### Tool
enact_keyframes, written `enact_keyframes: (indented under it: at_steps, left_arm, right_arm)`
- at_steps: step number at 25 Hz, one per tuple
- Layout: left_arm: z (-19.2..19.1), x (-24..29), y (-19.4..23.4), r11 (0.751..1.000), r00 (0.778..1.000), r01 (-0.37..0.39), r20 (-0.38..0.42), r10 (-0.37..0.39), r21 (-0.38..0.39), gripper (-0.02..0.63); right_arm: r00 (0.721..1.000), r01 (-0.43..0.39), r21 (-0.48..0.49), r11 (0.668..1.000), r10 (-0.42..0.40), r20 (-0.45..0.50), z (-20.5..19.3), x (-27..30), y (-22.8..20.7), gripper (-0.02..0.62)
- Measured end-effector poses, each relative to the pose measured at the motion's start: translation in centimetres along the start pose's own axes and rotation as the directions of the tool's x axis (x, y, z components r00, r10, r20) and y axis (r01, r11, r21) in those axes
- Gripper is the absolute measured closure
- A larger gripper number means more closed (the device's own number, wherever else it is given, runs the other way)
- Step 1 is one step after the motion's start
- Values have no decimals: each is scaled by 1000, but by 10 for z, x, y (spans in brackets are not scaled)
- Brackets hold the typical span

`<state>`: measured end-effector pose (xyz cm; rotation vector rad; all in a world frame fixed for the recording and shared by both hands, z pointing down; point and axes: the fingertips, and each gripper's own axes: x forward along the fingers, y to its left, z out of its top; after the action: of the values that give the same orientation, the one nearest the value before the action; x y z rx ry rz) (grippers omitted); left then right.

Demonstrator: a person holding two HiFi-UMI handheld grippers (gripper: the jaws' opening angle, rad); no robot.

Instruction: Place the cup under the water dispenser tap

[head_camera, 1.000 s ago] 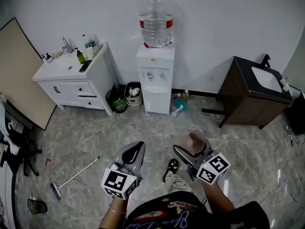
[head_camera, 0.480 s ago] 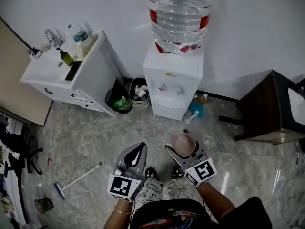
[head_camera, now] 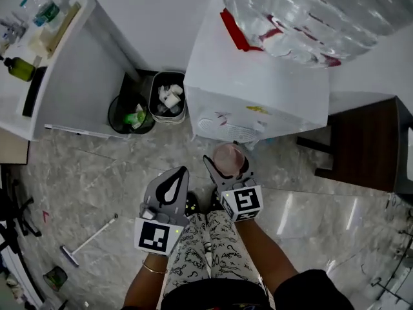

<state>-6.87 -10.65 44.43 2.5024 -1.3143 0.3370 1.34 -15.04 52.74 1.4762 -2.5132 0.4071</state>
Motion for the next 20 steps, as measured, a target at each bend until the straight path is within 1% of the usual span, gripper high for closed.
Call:
enact_keyframes:
  at_steps: [3,5,6,8,11,14,17,20]
  left_arm:
    - [-36,37,14,998,999,15,-38,-17,-54,614]
    - [-55,51,22,997,999,-11,-47,7,-76,614]
    - [-61,54,26,995,999,-22,-43,18,-96,614]
    - [-70,54,31,990,999,-27,-34,23,-135,614]
    - [-83,51,34,982,998,-31,-56,21,-186,614]
    - [-94,47,32,978,997,-25,-79,9,-206,614]
    - [-99,45,27,975,996,-12,-91,-9,-220,614]
    - [-101,45,22,971,994,4,-101,-29,-239,614]
  right_arm:
    - [999,35,-93,995,-36,-3,-30,50,-26,241]
    - [999,24,-136,990,-27,-21,-49,72,-35,241]
    - [999,19,-134,991,-24,-35,-60,79,-38,241]
    - [997,34,-97,995,-41,-64,-82,87,-44,241]
    - [992,73,-38,997,-76,-99,-105,96,-54,241]
    - [987,88,-10,996,-88,-135,-117,107,-57,241]
    - [979,121,28,992,-115,-170,-127,117,-65,241]
    - [977,135,15,991,-130,-167,-129,121,-69,241]
